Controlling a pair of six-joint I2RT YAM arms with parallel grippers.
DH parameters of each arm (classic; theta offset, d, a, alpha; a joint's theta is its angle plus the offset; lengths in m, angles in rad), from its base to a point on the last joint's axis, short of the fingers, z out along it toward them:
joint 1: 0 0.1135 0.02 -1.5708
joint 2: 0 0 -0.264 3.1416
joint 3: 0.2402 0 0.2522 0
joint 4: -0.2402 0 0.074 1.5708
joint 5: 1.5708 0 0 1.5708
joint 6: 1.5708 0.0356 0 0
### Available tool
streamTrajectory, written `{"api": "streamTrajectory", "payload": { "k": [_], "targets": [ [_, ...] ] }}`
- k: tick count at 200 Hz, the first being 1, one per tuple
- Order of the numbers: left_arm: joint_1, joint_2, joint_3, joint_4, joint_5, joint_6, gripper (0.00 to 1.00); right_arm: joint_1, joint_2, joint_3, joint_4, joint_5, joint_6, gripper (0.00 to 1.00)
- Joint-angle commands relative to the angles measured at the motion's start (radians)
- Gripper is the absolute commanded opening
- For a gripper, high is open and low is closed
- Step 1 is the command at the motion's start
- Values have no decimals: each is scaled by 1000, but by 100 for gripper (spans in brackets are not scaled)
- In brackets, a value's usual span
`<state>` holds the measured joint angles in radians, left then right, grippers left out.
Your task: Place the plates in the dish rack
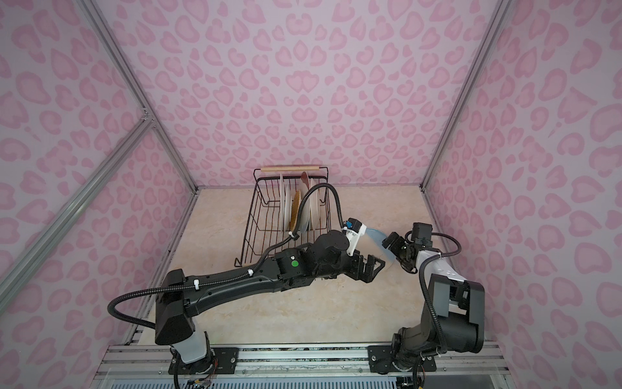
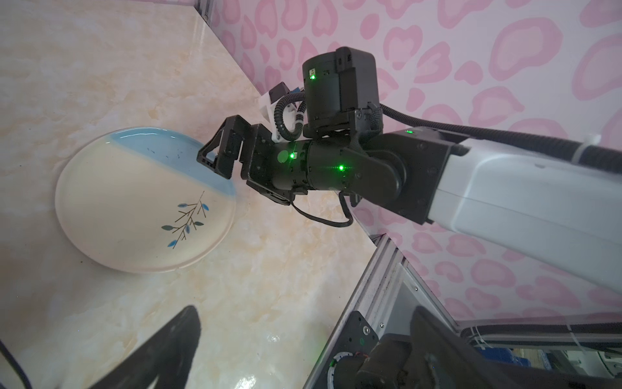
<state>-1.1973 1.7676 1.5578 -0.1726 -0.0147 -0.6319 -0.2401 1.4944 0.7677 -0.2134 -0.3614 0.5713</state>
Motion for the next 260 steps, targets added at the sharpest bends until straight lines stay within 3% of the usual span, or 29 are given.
{"api": "streamTrajectory", "payload": {
  "k": [1, 33, 81, 110, 156, 173, 260],
  "targets": [
    [4, -3, -2, -7, 10, 25, 99, 2, 39, 15, -24, 79, -41, 85],
    [9, 15, 15, -13, 35, 20, 99, 24, 128, 50, -33, 108, -62, 62],
    [5, 127, 100, -41, 7, -41, 98, 56, 128, 22, -37, 128, -69, 50],
    [9, 226, 235, -98, -87, 4, 98, 56, 112, -8, -18, 104, -57, 53],
    [74, 383, 423, -216, -259, 40, 99, 56, 83, -32, 2, 72, -59, 68],
    [107, 441, 490, -258, -260, 59, 99, 55, 80, -34, 2, 73, -64, 73],
    [204, 680, 762, -361, -299, 171, 99, 52, 95, -23, 21, 67, -61, 77]
  ]
}}
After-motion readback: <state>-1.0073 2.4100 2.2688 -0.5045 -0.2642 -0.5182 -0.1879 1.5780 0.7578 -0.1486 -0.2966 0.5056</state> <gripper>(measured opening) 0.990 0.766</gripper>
